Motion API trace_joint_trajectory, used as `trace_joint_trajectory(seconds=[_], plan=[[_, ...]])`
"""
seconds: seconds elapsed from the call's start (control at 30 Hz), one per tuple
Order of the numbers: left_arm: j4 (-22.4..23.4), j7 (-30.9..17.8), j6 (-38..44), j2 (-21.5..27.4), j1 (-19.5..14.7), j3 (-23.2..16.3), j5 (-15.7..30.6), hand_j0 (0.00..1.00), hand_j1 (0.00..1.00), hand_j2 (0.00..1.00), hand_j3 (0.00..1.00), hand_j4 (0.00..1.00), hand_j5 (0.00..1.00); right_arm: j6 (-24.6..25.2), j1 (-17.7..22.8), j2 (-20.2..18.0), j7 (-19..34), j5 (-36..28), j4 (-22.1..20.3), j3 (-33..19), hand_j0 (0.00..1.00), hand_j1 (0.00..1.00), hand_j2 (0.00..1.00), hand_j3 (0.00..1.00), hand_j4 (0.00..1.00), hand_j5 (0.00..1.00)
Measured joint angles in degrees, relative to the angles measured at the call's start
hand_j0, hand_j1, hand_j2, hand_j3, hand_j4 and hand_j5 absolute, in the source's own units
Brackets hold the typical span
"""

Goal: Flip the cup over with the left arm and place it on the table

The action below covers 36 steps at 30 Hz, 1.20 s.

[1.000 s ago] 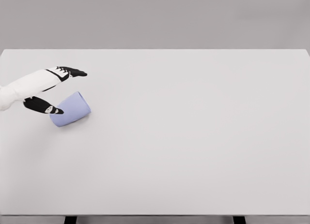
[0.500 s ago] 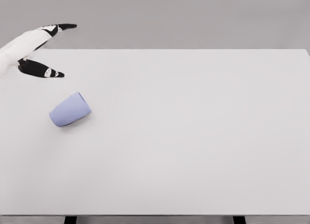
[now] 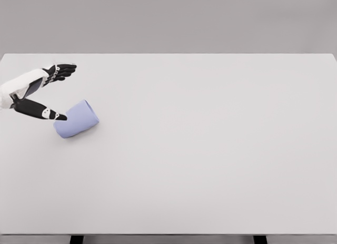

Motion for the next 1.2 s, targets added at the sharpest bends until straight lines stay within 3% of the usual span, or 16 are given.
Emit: trace_joint_trajectory(seconds=[0.2,0.4,1.2], plan=[[0.0,0.0,3.0,-4.6,-0.1,-1.0,-9.6,1.0,1.0,1.0,1.0,1.0,1.0,0.0,0.0,0.0,0.0,0.0,0.0,0.0,1.0,1.0,1.0,1.0,1.0,1.0],[0.0,0.0,9.1,-7.6,-0.6,-1.4,-14.9,1.0,1.0,1.0,1.0,1.0,1.0,0.0,-0.1,0.0,0.0,0.0,0.0,0.0,1.0,1.0,1.0,1.0,1.0,1.0],[0.0,-0.4,18.5,-13.6,-1.8,-4.2,-24.0,1.0,1.0,1.0,1.0,1.0,1.0,0.0,-0.1,0.0,0.0,0.0,0.0,0.0,1.0,1.0,1.0,1.0,1.0,1.0]])
